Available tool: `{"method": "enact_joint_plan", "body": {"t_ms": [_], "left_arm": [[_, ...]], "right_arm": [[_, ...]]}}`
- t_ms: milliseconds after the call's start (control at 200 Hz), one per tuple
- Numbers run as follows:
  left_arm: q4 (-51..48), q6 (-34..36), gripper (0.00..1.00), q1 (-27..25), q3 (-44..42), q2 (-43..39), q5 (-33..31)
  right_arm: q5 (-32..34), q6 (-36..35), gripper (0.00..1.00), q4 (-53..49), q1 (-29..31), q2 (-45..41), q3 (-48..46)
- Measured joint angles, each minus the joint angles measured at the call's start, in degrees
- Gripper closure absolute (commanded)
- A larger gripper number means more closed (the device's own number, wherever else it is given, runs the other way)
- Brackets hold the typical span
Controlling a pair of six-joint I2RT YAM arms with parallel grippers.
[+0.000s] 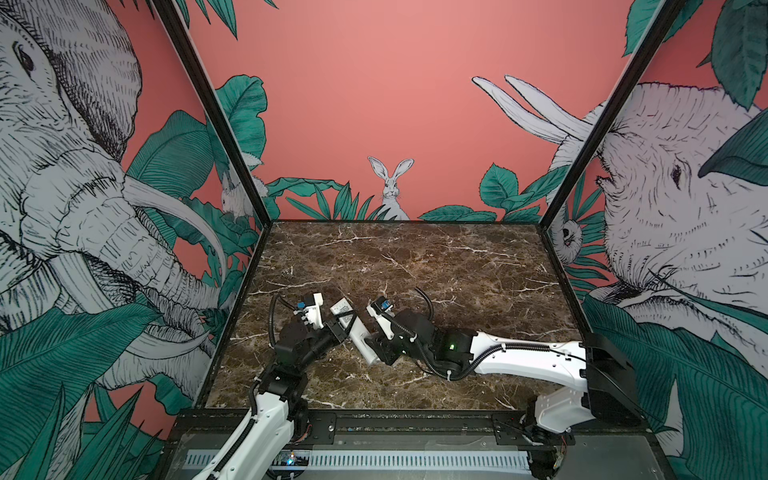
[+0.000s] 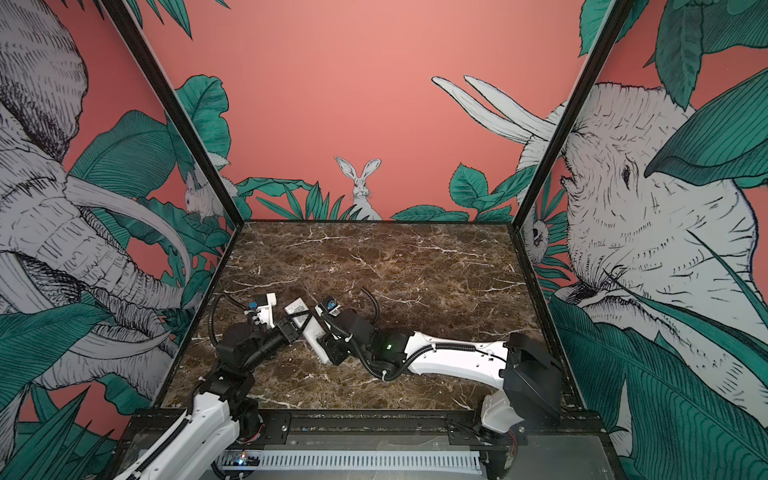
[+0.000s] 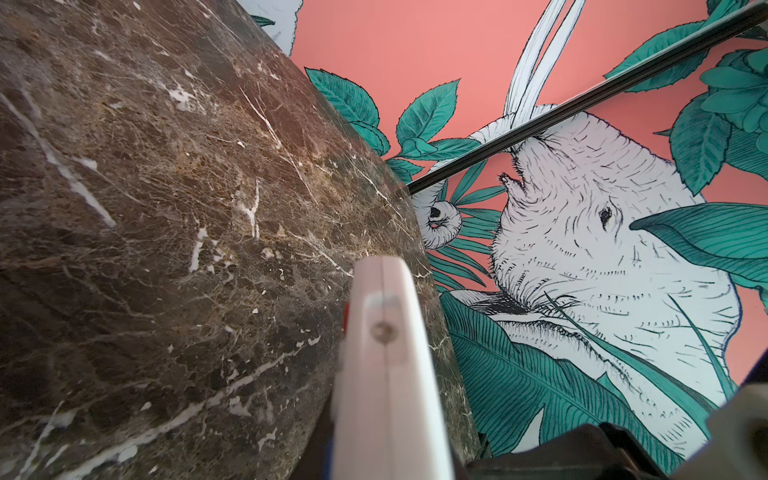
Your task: Load the batteries into the remote control
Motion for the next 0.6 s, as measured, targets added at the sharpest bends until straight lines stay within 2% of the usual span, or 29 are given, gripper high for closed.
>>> {"method": "enact_joint_plan", "body": {"t_ms": [600], "left_arm": [[-0.07, 0.00, 1.00, 0.00, 0.00, -0.81, 0.00]], "right_arm": [[-1.99, 1.51, 0.55, 0.81, -1.44, 3.06, 0.00]]}}
